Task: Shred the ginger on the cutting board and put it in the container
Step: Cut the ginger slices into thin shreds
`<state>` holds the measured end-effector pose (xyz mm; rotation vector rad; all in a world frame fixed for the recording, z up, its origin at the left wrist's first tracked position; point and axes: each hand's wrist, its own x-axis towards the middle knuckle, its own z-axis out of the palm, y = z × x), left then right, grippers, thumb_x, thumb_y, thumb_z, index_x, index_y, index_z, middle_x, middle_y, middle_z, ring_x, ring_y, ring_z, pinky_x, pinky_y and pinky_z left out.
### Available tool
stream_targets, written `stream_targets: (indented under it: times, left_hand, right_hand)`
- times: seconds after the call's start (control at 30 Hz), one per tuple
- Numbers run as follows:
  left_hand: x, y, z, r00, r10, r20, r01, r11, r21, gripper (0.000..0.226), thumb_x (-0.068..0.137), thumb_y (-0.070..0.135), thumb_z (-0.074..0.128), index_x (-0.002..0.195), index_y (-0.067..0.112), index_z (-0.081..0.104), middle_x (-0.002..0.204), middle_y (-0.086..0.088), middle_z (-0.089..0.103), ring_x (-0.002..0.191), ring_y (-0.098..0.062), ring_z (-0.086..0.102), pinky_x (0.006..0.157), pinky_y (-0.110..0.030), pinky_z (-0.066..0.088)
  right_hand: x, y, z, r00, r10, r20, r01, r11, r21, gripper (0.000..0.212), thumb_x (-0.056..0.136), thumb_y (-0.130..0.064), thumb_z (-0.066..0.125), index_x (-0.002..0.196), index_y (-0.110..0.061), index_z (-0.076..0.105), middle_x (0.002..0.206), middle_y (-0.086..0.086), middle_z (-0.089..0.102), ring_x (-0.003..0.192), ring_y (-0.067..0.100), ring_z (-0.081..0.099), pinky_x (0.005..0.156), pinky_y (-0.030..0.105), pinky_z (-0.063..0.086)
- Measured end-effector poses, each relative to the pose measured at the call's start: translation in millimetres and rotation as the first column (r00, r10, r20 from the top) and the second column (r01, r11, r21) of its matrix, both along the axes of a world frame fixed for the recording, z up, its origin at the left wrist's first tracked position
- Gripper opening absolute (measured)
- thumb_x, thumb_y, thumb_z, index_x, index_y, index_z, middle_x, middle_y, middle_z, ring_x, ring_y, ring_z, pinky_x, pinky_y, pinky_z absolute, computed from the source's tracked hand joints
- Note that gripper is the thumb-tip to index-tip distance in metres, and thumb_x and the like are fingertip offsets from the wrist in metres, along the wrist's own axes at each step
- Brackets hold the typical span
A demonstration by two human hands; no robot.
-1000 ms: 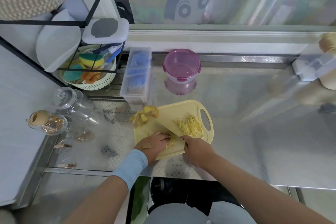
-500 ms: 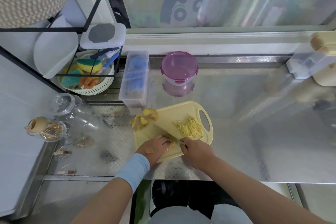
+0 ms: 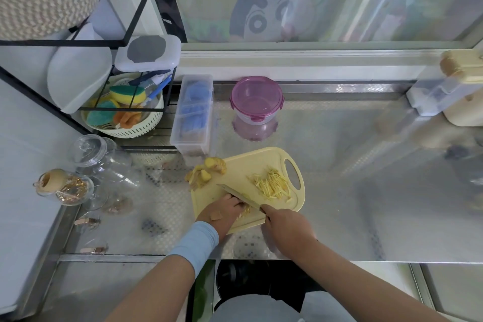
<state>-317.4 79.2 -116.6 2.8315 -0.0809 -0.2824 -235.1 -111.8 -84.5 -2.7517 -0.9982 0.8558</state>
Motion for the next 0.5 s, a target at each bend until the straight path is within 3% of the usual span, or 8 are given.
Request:
stream_targets:
  times: [0.1, 0.27, 0.37, 0.5]
  left_hand:
    - [1.5, 0.4, -0.5, 1.000, -0.017, -0.013, 0.017, 1.000, 0.020, 0.051, 0.076, -0.001, 0.069, 0.125, 0.011, 0.063, 0.130, -0.006, 0.060, 0.118, -0.026, 0.056, 0.087, -0.039, 0.055]
    - [1.4, 2.7, -3.6, 1.000, -0.017, -0.004, 0.017, 1.000, -0.026, 0.062, 0.052, 0.004, 0.087, 0.111, 0.018, 0.070, 0.113, 0.000, 0.067, 0.100, -0.019, 0.065, 0.069, -0.029, 0.059]
    - [2.5, 0.7, 1.2, 1.000, -0.009, 0.011, 0.010, 0.999, -0.052, 0.064, 0.057, 0.001, 0.084, 0.118, 0.018, 0.069, 0.119, 0.000, 0.066, 0.107, -0.019, 0.063, 0.075, -0.031, 0.059]
    - [3.0, 1.2, -1.3, 1.000, -0.001, 0.013, 0.002, 1.000, -0.029, 0.063, 0.052, 0.008, 0.088, 0.112, 0.021, 0.071, 0.113, 0.003, 0.068, 0.100, -0.017, 0.065, 0.068, -0.024, 0.058]
  right_hand:
    - [0.7, -2.2, 1.6, 1.000, 0.010, 0.012, -0.010, 1.000, -0.004, 0.028, 0.103, -0.018, 0.034, 0.126, -0.028, 0.047, 0.077, 0.000, 0.055, 0.070, 0.030, 0.057, 0.063, 0.042, 0.055]
    - [1.1, -1.0, -1.0, 0.999, 0.029, 0.022, -0.028, 0.999, -0.042, 0.031, 0.100, -0.014, 0.041, 0.128, -0.028, 0.044, 0.072, -0.003, 0.049, 0.067, 0.028, 0.055, 0.060, 0.041, 0.055]
    - [0.7, -0.5, -3.2, 1.000, 0.028, 0.013, -0.027, 0.998, -0.055, 0.036, 0.098, -0.011, 0.045, 0.129, -0.028, 0.044, 0.072, -0.004, 0.050, 0.066, 0.027, 0.055, 0.059, 0.041, 0.055]
    - [4.9, -0.1, -3.0, 0.999, 0.043, 0.027, -0.042, 0.999, -0.032, 0.034, 0.099, -0.010, 0.042, 0.128, -0.027, 0.045, 0.072, -0.003, 0.050, 0.066, 0.028, 0.057, 0.058, 0.042, 0.053]
